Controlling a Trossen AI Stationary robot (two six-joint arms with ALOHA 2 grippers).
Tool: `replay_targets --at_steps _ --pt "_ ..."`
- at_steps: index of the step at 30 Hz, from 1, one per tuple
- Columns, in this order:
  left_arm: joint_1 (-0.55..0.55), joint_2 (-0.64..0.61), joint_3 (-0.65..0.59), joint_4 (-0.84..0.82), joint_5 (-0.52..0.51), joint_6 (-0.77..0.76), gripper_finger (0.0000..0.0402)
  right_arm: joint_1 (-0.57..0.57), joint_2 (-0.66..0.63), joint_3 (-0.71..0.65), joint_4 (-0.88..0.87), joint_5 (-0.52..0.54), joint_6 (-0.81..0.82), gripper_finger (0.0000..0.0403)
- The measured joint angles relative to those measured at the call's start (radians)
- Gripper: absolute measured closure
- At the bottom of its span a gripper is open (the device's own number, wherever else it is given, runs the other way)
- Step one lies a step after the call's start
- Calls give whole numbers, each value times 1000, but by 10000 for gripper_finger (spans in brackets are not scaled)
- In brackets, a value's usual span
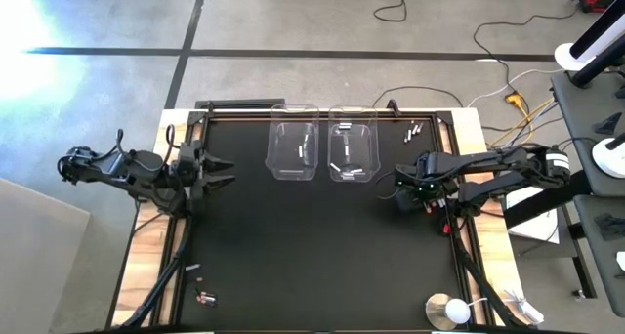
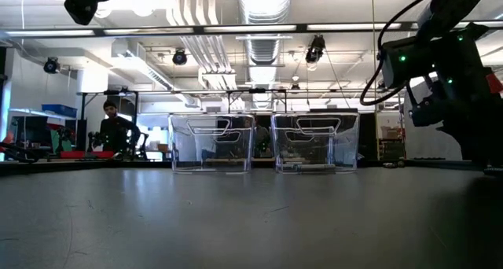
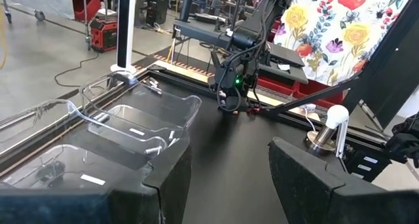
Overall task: Sort batteries
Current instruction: Put the black battery into the left transparent bin
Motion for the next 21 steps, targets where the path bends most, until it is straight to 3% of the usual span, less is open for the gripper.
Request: replay_targets --at_steps 14,21 --pt "0 1 0 0 0 11 219 -2 1 -62 75 38 78 274" --pt "0 1 0 0 -1 12 219 -2 1 -62 94 31 27 305"
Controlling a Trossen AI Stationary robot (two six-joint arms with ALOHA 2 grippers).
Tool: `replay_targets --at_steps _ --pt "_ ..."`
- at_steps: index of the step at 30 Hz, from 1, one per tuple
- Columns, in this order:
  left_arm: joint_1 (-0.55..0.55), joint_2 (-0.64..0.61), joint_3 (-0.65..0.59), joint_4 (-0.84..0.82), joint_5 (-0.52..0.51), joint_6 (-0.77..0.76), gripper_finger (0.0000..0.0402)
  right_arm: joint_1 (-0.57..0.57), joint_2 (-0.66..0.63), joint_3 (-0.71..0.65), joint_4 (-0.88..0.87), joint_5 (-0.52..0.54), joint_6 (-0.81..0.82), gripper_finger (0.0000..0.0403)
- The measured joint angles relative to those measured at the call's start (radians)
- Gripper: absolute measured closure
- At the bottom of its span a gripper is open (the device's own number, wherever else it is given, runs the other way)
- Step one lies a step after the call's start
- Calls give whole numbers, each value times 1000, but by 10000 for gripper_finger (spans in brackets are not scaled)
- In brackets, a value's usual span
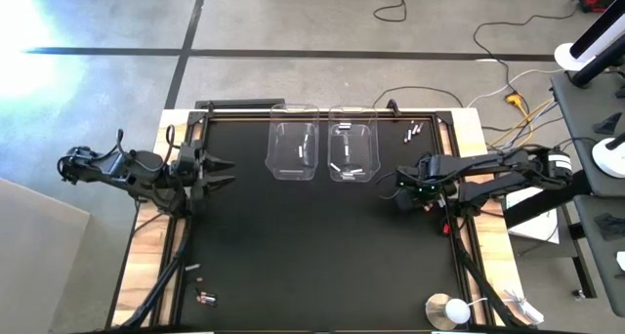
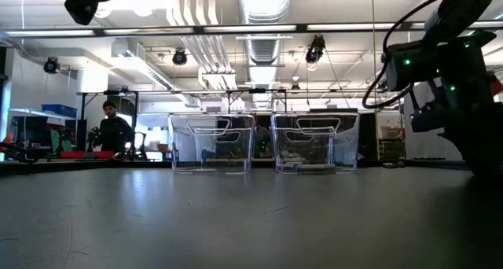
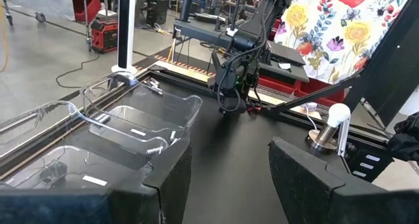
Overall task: Sort batteries
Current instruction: Put the black battery into the left transparent bin
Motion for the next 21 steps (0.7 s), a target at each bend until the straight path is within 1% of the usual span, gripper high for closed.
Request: replay_targets --at_steps 6,9,16,19,21 --pt "0 -1 -1 35 -1 -2 219 0 0 0 8 27 -64 347" --pt "0 -1 -1 70 -2 0 219 1 0 0 9 36 -69 360" --pt "0 -1 -1 128 -1 5 219 1 1 19 8 47 -74 353" --pt "0 -2 -1 172 0 30 219 0 1 43 37 91 -75 356" --pt "0 -3 -1 214 1 54 219 7 0 70 37 94 -84 360"
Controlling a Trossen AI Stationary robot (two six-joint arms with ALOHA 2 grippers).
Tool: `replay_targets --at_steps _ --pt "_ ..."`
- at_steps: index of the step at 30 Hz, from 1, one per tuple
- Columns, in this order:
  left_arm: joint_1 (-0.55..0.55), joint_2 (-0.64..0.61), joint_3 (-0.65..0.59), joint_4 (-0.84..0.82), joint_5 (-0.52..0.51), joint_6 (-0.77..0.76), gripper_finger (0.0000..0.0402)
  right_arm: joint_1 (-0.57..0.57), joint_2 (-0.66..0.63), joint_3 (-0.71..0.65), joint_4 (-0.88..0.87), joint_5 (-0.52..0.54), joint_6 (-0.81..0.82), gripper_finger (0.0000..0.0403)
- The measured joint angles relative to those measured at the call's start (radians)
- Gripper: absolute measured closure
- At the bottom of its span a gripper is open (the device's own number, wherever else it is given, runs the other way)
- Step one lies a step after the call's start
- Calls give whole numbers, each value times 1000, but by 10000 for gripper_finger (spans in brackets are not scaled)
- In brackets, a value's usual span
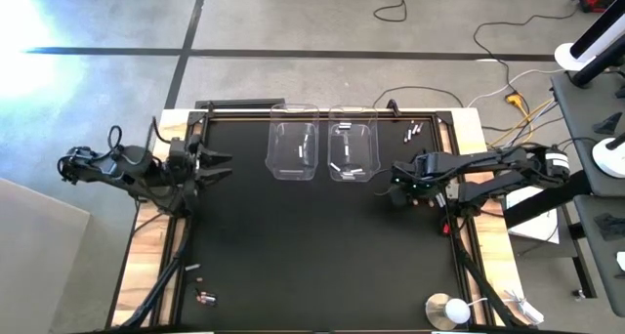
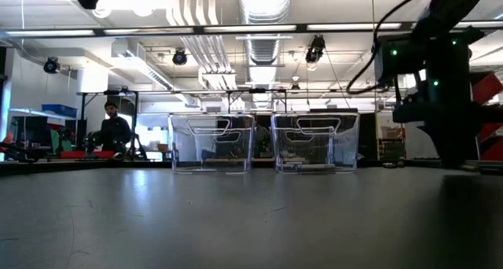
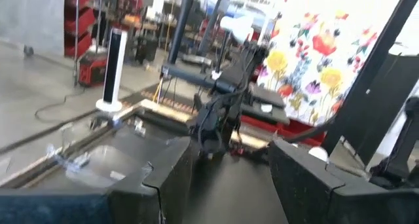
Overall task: Sort batteries
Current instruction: Put the black battery into the left transparent bin
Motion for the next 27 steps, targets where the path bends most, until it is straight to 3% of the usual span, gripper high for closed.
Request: replay_targets --at_steps 5,10,14,18,21,27 --pt "0 -9 0 75 2 59 219 30 0 112 -62 -8 -58 363" --pt "0 -30 0 72 9 65 219 68 1 271 -261 -28 -104 363" --pt "0 -34 0 71 35 124 219 136 1 427 -352 -110 -116 363" --pt "0 -20 -1 74 71 180 219 223 8 596 -313 -123 -46 363" --pt "0 -5 -2 119 116 190 219 273 36 706 -214 -43 -18 364" --pt "12 46 -4 182 140 197 214 256 169 834 72 106 -177 364"
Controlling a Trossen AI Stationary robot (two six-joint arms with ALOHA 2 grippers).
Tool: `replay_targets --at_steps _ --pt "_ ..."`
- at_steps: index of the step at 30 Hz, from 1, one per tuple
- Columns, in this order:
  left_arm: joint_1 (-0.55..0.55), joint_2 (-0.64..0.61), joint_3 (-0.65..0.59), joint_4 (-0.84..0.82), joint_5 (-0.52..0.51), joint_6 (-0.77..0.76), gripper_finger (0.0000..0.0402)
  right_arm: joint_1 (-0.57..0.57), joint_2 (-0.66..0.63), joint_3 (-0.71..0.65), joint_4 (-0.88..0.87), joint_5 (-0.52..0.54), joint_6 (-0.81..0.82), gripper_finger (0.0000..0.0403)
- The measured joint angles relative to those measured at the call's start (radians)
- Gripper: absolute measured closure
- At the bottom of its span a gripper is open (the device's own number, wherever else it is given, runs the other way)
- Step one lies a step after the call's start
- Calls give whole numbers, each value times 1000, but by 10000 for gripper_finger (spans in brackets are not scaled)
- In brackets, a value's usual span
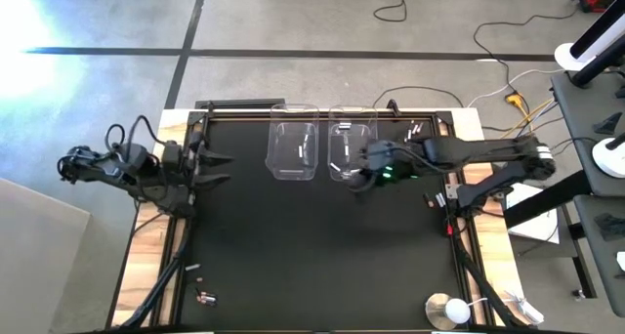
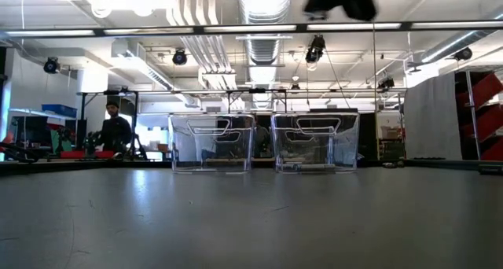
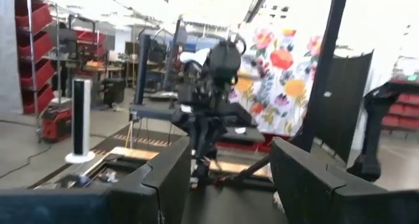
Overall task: Sort batteries
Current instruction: Put the black battery into the left transparent bin
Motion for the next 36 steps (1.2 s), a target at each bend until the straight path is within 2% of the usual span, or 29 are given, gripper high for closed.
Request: replay_targets --at_steps 3,8,14,19,27,32,36 --pt "26 33 -11 -3 2 -21 199 -42 100 24 182 -9 -93 364" --pt "115 80 -56 -2 84 -120 157 -91 243 91 430 -105 -193 364" --pt "261 110 -125 52 217 -201 119 -102 313 195 492 -114 -278 364" --pt "366 173 -160 200 380 -230 122 -102 335 231 616 -114 -318 364" --pt "498 323 -161 393 582 -300 138 -101 342 260 669 -114 -358 364" --pt "533 404 -161 523 602 -337 139 -101 342 259 672 -106 -361 364" --pt "547 458 -154 544 626 -348 139 -102 342 258 681 -104 -370 364"
